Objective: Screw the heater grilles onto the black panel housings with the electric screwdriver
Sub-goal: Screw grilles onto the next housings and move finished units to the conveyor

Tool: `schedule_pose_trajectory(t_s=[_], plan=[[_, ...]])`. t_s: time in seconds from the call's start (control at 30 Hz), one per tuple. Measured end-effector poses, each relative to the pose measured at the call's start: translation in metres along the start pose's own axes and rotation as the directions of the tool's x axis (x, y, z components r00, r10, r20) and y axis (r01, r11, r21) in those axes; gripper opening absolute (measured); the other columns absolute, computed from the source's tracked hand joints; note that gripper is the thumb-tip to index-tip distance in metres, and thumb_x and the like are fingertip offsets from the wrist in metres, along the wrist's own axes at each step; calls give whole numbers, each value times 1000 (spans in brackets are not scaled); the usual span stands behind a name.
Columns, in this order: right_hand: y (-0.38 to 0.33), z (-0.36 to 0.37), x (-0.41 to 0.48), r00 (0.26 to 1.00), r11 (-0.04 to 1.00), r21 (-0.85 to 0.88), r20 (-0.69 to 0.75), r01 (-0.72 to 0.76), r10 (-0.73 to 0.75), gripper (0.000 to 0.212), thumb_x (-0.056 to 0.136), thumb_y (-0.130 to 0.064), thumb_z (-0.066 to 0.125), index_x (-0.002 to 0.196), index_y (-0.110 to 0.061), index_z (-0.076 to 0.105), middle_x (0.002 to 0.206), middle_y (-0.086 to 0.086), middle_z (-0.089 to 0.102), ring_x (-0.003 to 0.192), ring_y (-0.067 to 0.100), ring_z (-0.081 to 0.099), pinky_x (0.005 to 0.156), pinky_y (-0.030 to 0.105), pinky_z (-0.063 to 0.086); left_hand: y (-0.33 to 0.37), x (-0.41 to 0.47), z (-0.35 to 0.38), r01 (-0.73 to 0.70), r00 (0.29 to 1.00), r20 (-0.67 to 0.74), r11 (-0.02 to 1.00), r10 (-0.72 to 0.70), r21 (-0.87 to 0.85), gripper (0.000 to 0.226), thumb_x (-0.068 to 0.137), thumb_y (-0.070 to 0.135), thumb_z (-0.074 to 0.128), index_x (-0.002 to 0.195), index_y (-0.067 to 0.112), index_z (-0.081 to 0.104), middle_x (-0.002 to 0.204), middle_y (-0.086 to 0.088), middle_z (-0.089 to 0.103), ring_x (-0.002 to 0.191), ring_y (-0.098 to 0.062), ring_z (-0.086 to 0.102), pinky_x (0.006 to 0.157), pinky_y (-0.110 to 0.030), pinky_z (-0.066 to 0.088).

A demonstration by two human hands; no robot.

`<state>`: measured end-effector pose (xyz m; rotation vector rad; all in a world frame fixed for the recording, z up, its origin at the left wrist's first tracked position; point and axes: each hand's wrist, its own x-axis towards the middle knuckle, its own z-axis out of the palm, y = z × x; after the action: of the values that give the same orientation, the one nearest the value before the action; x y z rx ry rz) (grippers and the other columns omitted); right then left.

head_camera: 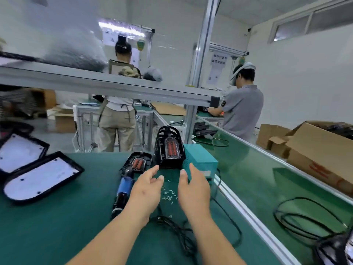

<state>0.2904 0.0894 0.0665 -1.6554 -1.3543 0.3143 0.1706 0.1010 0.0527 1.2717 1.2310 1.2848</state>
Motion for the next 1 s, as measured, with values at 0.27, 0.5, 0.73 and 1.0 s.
schedule_pose_trajectory(t_s=[0.27,0.5,0.73,1.0], plan=[[-82,112,-27,933,974,227,347,13,-94,44,103,-30,47,141,-10,53,143,7,56,133,18,50,110,30,38,-21,1,-128,66,940,-336,998,-59,10,45,102,17,50,147,21,45,149,5,46,121,-8,45,112,-35,36],[-117,188,-57,825,988,154,558,-1,-86,48,105,-30,43,149,-9,42,153,6,45,141,18,42,112,23,28,-38,4,-195,92,847,-529,967,50,238,44,100,16,50,144,18,47,145,-2,51,129,-16,48,107,-33,39],[-113,226,-71,792,995,76,611,-62,2,23,103,-31,44,81,-33,40,99,-7,44,96,16,35,81,23,28,-59,13,-236,331,841,-534,694,92,640,48,101,29,46,149,28,39,150,6,45,139,-19,37,114,-45,28],[-99,234,-67,817,945,285,575,-159,-36,20,100,-25,50,83,-27,40,98,-4,44,88,13,36,78,25,30,-46,8,-206,192,948,-274,395,163,899,33,94,20,36,110,39,57,104,12,69,100,-11,63,85,-27,38]])
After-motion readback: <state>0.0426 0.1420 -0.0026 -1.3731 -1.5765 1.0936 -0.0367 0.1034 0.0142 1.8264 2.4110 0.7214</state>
